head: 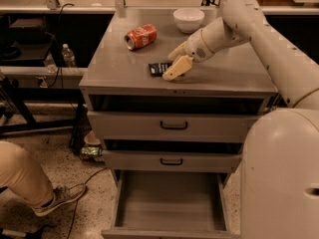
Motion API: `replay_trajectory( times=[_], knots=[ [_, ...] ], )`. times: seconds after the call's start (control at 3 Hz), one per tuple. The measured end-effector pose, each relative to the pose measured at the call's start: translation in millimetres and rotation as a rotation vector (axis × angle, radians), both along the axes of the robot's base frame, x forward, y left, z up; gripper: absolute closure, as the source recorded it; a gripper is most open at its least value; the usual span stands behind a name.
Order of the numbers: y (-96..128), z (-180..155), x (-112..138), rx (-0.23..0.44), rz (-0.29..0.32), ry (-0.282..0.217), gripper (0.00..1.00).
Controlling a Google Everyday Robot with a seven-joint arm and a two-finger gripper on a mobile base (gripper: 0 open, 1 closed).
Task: Place rxbar blueberry into bottom drawer
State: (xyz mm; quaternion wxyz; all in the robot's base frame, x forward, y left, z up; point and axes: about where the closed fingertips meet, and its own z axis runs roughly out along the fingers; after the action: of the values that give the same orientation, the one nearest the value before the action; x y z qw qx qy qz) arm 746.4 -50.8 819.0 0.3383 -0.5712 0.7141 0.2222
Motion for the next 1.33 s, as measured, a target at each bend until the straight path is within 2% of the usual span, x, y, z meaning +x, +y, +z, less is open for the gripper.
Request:
replay_trajectory(
  times=[0.33,0.67,1.33],
  knots=[
    [0.0,3.5,0.0,0.0,0.0,0.0,0.96],
    [0.0,5.1,0.0,0.0,0.0,0.0,1.0],
    [-0.3,8.4,-1.6,0.002,-0.001,-0.005,1.0]
  ],
)
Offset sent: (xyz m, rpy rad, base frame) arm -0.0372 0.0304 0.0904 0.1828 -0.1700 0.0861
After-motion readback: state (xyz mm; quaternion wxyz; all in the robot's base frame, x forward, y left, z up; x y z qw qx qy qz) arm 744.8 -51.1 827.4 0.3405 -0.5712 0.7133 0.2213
